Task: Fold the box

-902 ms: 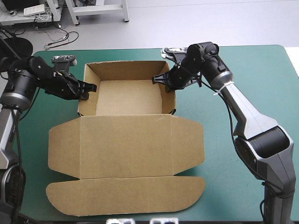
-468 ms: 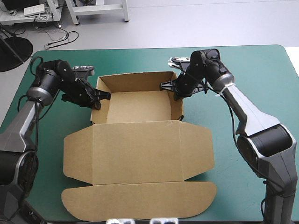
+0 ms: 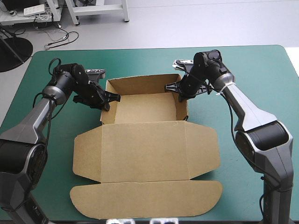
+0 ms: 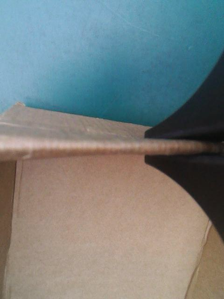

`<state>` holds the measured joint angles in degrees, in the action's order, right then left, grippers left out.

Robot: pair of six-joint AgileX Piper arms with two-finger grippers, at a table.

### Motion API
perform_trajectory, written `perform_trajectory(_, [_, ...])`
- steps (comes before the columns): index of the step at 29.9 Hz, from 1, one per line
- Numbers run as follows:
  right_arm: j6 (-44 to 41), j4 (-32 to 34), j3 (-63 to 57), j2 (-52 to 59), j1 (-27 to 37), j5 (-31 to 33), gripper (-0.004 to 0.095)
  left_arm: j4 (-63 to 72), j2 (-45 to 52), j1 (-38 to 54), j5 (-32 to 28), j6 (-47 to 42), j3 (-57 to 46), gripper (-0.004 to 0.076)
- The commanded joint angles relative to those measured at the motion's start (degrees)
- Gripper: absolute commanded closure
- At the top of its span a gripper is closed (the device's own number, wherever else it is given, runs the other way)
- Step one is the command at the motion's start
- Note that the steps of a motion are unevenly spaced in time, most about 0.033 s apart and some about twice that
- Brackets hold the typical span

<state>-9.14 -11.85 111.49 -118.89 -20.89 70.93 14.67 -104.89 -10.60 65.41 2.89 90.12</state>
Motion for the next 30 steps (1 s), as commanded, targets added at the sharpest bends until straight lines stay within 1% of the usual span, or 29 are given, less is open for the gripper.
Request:
perform_trajectory(1, [1.27,-3.13,1.61,1.82,-0.07,-1.51,0.0923,1.28,1.35,-0.44,-0.17,0.42,1.32,0.0733])
perform_trajectory(5, [1.86,-1.93,1.61,0.94,-0.07,-1.0,0.092,1.41,0.5,-0.44,0.16,0.83,1.32,0.0732])
perform_trajectory(7, [2.99,-0.81,1.61,0.94,-0.07,-0.57,0.0892,1.4,0.1,-0.44,0.5,0.83,1.32,0.0728])
perform_trajectory(9, [2.99,0.46,1.61,0.94,-0.07,0.53,0.0813,1.4,-0.29,-0.44,1.11,0.83,1.32,0.0708])
perform_trajectory(11, [2.99,1.38,1.61,0.94,-0.07,0.68,0.0723,1.4,-0.43,-0.44,1.81,1.15,1.32,0.0671])
perform_trajectory(12, [2.99,1.47,1.61,0.94,-0.07,0.68,0.0647,1.4,-0.56,-0.44,2.31,1.61,1.32,0.0644])
perform_trajectory(14, [2.99,1.6,1.91,0.94,-0.07,0.68,0.0554,1.4,-0.56,-0.34,2.84,2.81,1.32,0.0584])
perform_trajectory(16, [2.99,1.61,2.61,0.94,-0.07,0.68,0.0504,1.4,-0.56,-0.34,2.82,3.85,1.32,0.0515])
perform_trajectory(20, [2.99,1.88,4.9,0.94,-0.07,0.68,0.0501,1.29,-0.56,-0.34,2.26,3.85,1.32,0.0384])
perform_trajectory(22, [2.99,2.43,6.09,1.05,0.03,0.68,0.05,1.2,-0.56,-0.34,1.78,3.85,1.32,0.0343])
perform_trajectory(24, [2.99,3.65,7.33,1.05,0.03,0.68,0.05,1.2,-0.35,-0.34,1.11,3.85,1.32,0.0327])
perform_trajectory(30, [2.99,4.89,9.13,1.05,0.03,0.68,0.05,1.2,-0.13,-0.23,-0.49,3.85,1.43,0.0328])
